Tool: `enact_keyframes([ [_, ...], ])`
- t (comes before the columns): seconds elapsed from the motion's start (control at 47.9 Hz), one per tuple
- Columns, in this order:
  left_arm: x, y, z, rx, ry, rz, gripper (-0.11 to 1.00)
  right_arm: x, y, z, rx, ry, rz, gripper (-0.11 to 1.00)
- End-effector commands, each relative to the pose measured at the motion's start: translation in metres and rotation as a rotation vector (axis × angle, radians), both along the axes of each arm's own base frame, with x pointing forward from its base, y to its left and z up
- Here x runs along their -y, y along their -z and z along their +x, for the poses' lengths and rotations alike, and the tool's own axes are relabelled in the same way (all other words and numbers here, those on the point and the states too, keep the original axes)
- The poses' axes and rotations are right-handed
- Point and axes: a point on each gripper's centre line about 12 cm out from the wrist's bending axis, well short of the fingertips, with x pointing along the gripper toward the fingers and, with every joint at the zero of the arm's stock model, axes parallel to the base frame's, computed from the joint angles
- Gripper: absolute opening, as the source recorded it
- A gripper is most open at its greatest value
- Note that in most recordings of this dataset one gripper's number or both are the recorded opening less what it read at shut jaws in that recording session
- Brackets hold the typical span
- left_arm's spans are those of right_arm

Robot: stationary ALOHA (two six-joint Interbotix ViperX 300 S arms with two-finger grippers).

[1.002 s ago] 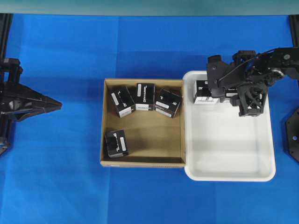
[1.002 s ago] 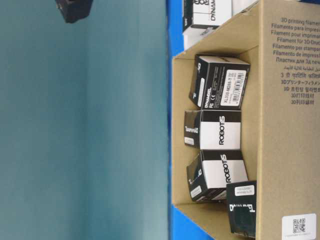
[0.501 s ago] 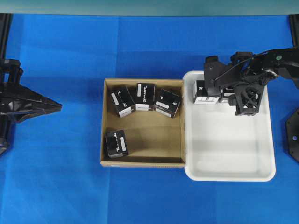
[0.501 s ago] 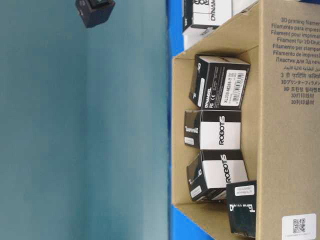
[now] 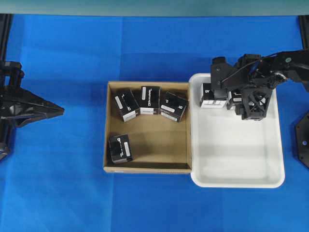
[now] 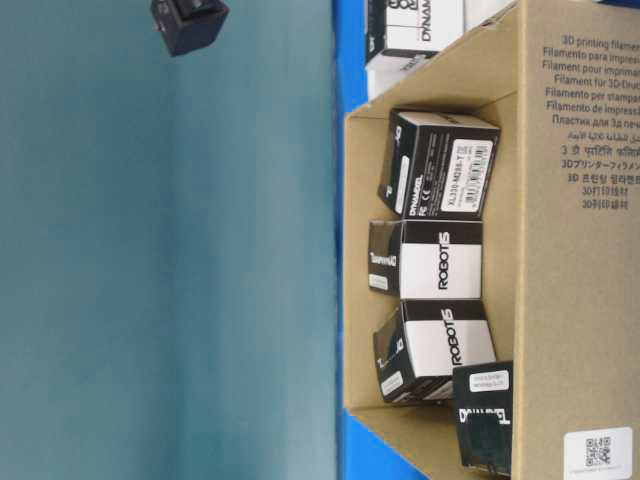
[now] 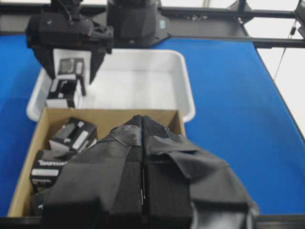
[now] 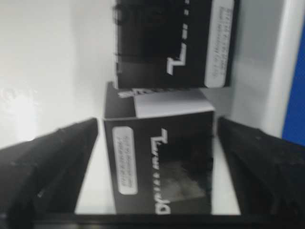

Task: Pick a box that is randomly placed inside the cardboard box.
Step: 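Open the right gripper and raise it away from the tray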

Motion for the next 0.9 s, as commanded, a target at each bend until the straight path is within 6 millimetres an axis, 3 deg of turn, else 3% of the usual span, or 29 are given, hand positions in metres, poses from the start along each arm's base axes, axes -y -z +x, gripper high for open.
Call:
enact_keyframes([
  [0.0,0.000,-0.010,0.003,0.025,0.002,-0.001,-0.06,0.001,-0.011,0.004,0.026,0.001,-0.010,0.98],
  [0.125,0.000,-0.010,0.003,0.025,0.002,-0.001,-0.06,0.003,-0.041,0.008,0.082,0.029,-0.026,0.99],
  [0.313,0.000,-0.010,0.003,0.025,0.002,-0.001,-0.06,0.003,-0.126,0.010,0.304,0.106,-0.084,0.99],
  [0.459,0.000,-0.010,0.002,0.025,0.002,-0.001,-0.06,-0.008,-0.175,0.009,0.503,0.134,-0.117,0.99],
  [0.731,-0.001,-0.011,0.002,0.028,-0.004,0.001,-0.06,-0.057,-0.209,0.026,0.937,0.022,-0.107,0.99],
  [0.877,-0.002,-0.010,0.002,0.026,-0.008,-0.001,-0.06,-0.073,-0.216,0.036,1.086,0.025,-0.047,0.99],
])
